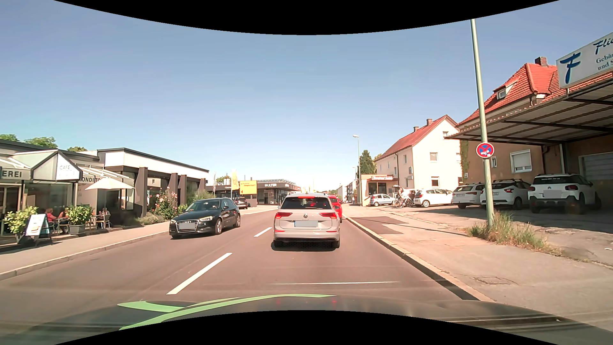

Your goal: Follow the waypoints while adhering to traffic rules and regulations

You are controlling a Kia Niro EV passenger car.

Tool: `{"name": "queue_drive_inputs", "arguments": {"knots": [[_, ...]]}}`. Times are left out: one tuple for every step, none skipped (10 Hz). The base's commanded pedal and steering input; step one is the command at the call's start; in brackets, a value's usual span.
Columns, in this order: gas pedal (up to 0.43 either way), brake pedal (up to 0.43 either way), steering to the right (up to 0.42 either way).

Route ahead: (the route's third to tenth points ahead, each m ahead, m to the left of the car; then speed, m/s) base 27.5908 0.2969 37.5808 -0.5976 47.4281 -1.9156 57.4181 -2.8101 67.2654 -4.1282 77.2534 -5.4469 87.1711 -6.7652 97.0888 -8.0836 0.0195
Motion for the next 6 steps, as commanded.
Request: {"name": "queue_drive_inputs", "arguments": {"knots": [[0.0, 0.238, 0.008], [0.0, 0.238, 0.008], [0.0, 0.238, 0.008], [0.0, 0.238, 0.008], [0.0, 0.238, 0.008], [0.0, 0.238, 0.008]]}}
